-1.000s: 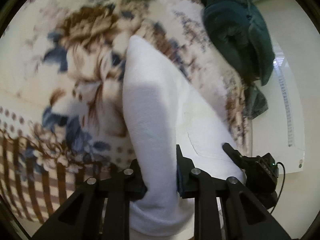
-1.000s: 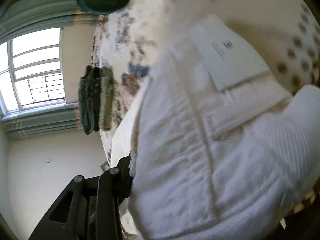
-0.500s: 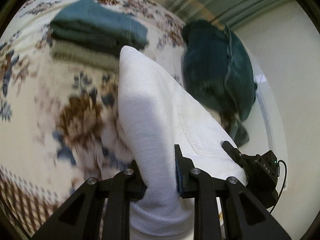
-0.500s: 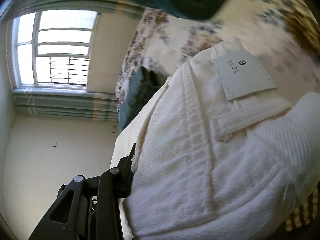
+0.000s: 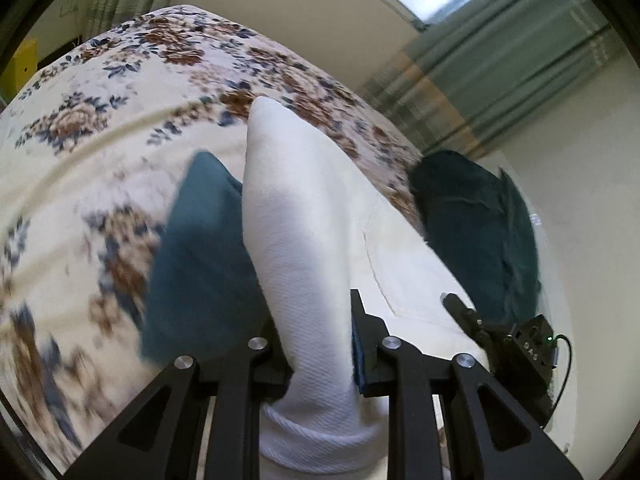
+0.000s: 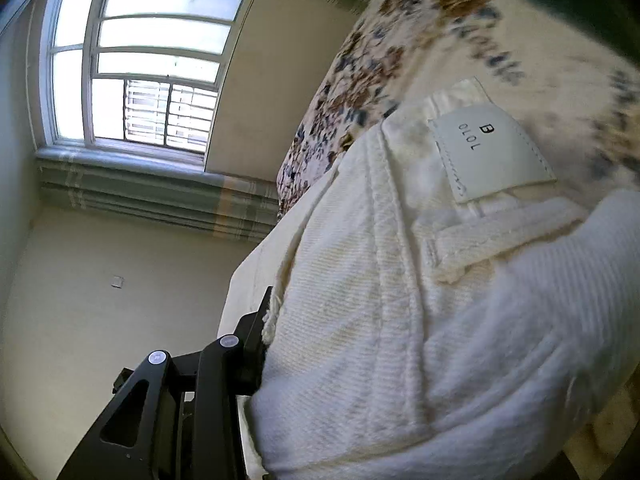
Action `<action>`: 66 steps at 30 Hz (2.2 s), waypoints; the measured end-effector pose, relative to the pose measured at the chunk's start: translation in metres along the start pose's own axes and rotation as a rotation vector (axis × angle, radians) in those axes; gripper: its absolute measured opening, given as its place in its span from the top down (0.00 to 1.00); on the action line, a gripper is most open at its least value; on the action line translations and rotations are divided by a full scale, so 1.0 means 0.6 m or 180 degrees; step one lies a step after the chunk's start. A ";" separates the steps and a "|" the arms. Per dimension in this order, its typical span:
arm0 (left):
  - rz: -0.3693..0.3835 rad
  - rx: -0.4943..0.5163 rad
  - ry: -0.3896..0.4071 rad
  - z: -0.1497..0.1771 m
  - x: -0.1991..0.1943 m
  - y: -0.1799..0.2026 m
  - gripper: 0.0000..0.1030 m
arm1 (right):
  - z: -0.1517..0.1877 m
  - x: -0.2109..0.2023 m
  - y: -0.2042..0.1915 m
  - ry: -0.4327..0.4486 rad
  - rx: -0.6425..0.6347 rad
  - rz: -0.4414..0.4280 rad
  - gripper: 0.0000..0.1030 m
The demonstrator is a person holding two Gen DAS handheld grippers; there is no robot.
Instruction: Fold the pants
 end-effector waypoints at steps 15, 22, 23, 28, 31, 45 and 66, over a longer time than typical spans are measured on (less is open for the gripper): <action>-0.0179 -0.0208 -0.0420 0.004 0.117 -0.151 0.81 | 0.042 0.052 0.129 -0.0457 0.0399 0.0491 0.50; -0.0549 -0.0014 -0.0433 0.006 0.109 -0.128 0.74 | 0.043 -0.003 0.126 -0.0292 0.0226 0.0984 0.65; -0.0659 0.0047 -0.0430 0.008 0.104 -0.120 0.74 | 0.041 -0.005 0.117 -0.0306 0.0175 0.1080 0.64; -0.1341 0.0331 -0.0308 0.022 0.064 -0.089 0.57 | 0.050 -0.031 0.040 -0.0404 -0.0414 0.1756 0.58; -0.1563 0.0523 -0.0150 0.033 0.019 -0.060 0.25 | 0.061 -0.050 -0.018 -0.0495 -0.0865 0.2146 0.48; -0.1894 0.0755 0.0445 0.111 -0.214 0.045 0.06 | 0.176 -0.196 -0.298 -0.0272 -0.2172 0.2853 0.01; -0.1819 0.0751 0.1095 0.347 -0.631 0.187 0.06 | 0.462 -0.583 -0.682 0.0100 -0.2906 0.2236 0.01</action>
Point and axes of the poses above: each gripper's, at about its wrist camera, not at the fingertips, and x roughly the way its jaws point, y to its right, z to its underside, the point moved 4 cm from there along x, roughly the way its jaws point, and after that the axes turned 13 degrees about -z, right-handed, at the moved point
